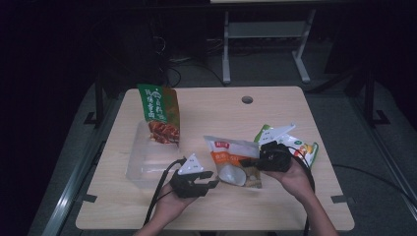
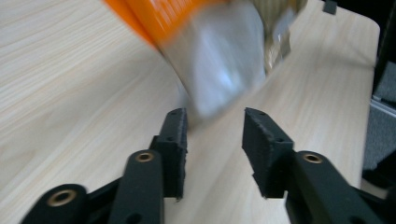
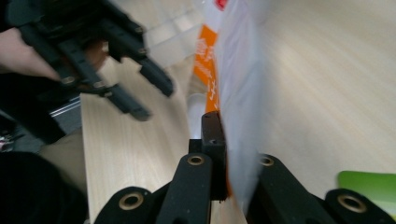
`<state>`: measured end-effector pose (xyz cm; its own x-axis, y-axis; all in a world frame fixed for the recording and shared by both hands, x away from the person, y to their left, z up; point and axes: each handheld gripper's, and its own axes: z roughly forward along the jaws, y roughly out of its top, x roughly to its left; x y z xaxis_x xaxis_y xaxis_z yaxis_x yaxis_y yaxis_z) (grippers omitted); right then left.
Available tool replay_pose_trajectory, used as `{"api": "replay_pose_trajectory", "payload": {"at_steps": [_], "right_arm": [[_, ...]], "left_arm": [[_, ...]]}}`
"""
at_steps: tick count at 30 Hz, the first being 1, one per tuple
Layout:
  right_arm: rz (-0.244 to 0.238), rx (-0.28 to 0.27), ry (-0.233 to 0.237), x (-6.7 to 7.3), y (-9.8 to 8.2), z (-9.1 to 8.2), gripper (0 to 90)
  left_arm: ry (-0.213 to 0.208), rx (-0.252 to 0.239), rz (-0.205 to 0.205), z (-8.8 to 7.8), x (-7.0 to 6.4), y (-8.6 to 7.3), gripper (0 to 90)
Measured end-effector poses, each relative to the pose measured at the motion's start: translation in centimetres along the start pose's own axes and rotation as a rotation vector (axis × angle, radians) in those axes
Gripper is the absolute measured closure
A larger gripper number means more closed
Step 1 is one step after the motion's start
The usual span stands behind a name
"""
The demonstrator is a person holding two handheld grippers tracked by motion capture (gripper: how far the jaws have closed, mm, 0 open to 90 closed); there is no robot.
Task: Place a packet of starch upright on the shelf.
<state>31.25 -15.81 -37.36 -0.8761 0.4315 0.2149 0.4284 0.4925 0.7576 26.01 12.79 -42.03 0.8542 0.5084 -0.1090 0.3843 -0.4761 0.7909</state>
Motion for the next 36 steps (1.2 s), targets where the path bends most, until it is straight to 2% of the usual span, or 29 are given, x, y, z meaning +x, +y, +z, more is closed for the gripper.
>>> {"api": "replay_pose_trajectory", "payload": {"at_steps": [3,6,11,13,16,18,21,23,25,33,36], "right_arm": [[-0.009,0.002,-0.028,0.2,0.8,-0.5,90.0],[-0.027,-0.002,-0.053,0.2,1.8,-0.7,89.9],[-0.037,-0.029,-0.027,0.5,4.1,-0.7,89.9],[-0.051,-0.034,-0.012,0.8,5.2,-0.3,89.9],[-0.081,-0.030,0.006,1.3,6.9,0.4,90.0],[-0.098,-0.031,0.017,1.5,7.9,1.0,90.0],[-0.118,-0.031,0.037,1.9,9.5,1.9,90.0],[-0.140,-0.033,0.048,2.0,10.4,2.4,89.9],[-0.159,-0.034,0.062,2.3,11.5,2.9,90.0],[-0.204,-0.042,0.137,3.5,15.3,6.2,89.9],[-0.215,-0.041,0.161,4.0,16.2,7.6,89.9]], "left_arm": [[0.020,-0.001,0.029,-1.3,-0.6,-0.7,51.0],[0.002,-0.011,0.045,-2.2,-1.0,-1.4,44.6],[-0.037,-0.036,0.052,-2.6,-1.4,-2.6,37.1],[-0.052,-0.030,0.056,-2.6,-1.4,-2.8,36.6],[-0.062,-0.041,0.068,-2.3,-1.9,-3.0,34.4],[-0.064,-0.041,0.097,-2.3,-2.2,-2.9,33.5],[-0.063,-0.033,0.115,-2.2,-2.3,-3.0,31.9],[-0.073,-0.032,0.097,-2.1,-2.4,-3.3,31.7],[-0.068,-0.028,0.110,-2.2,-2.4,-3.3,31.4],[-0.060,-0.037,0.120,-2.5,-2.2,-3.5,31.4],[-0.061,-0.048,0.107,-2.6,-2.2,-3.5,31.3]]}}
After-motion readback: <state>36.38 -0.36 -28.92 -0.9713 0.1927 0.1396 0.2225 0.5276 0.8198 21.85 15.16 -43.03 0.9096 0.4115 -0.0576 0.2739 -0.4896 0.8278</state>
